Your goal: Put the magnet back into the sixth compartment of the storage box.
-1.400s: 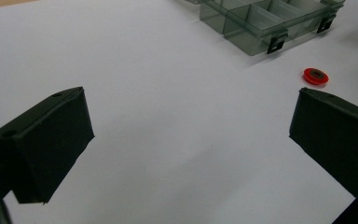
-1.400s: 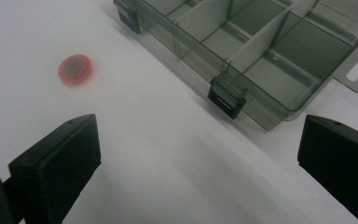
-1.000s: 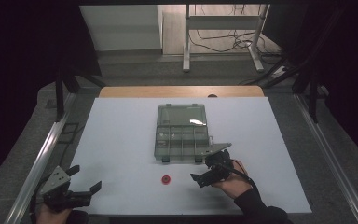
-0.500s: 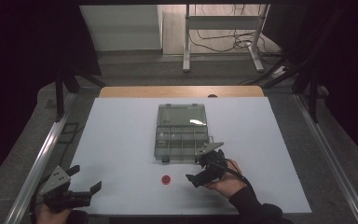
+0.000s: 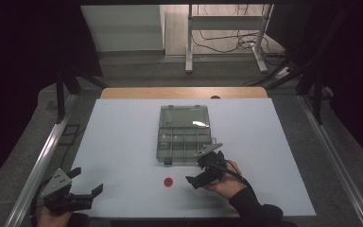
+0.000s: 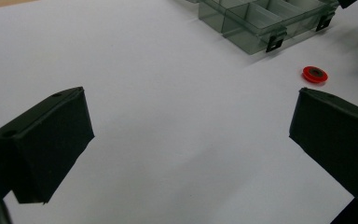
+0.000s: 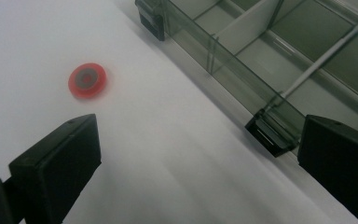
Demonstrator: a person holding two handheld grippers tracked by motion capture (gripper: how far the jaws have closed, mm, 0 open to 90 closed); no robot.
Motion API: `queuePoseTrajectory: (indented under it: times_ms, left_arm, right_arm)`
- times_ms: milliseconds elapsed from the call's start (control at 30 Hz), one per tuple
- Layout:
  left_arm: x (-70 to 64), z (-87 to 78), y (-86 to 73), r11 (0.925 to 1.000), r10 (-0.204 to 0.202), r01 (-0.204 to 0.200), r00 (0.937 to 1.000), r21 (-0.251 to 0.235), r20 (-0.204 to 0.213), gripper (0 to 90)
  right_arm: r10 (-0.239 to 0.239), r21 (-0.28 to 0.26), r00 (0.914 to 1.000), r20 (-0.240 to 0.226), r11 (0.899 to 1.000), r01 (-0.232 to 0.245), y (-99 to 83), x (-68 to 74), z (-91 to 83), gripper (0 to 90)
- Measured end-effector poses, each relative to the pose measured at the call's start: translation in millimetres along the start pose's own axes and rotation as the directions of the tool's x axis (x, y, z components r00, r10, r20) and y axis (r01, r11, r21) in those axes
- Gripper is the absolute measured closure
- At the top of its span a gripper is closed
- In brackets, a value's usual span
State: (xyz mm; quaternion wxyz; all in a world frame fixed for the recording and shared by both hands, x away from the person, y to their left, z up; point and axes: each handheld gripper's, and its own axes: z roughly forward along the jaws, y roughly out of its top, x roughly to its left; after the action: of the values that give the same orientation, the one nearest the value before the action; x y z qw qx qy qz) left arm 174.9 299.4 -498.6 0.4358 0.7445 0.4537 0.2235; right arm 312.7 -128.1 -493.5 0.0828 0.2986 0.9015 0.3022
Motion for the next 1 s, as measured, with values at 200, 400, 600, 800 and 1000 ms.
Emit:
queuePoseTrajectory:
  times_ms: [200, 400, 600, 800, 1000]
  left_arm:
    - [0.1, 0.0, 0.0, 1.0000, 0.001, -0.001, 1.0000, 0.000, 0.001, 0.1]
    - [-0.3, 0.0, 0.0, 1.0000, 0.003, -0.003, 1.0000, 0.001, 0.001, 0.1]
    - [-0.4, 0.1, 0.1, 1.0000, 0.005, -0.005, 1.0000, 0.002, 0.001, 0.1]
    - [-0.4, 0.2, 0.1, 1.0000, 0.007, -0.007, 1.0000, 0.002, 0.000, 0.1]
    - [-0.5, 0.3, 0.1, 1.0000, 0.008, -0.008, 1.0000, 0.002, 0.001, 0.1]
  right_arm:
    - [-0.013, 0.002, 0.9999, -0.010, 1.000, 0.013, 3.6, 3.1, 4.9, 0.6]
    - [-0.037, 0.013, 0.9991, -0.019, 0.999, 0.037, 6.4, 7.0, 11.1, 2.2]
    - [-0.054, 0.020, 0.9979, -0.035, 0.998, 0.055, 9.8, 11.9, 17.2, 3.2]
    - [-0.066, 0.035, 0.9967, -0.048, 0.997, 0.067, 14.1, 17.1, 24.6, 4.4]
    - [-0.086, 0.048, 0.9947, -0.056, 0.995, 0.089, 18.7, 22.7, 31.1, 6.1]
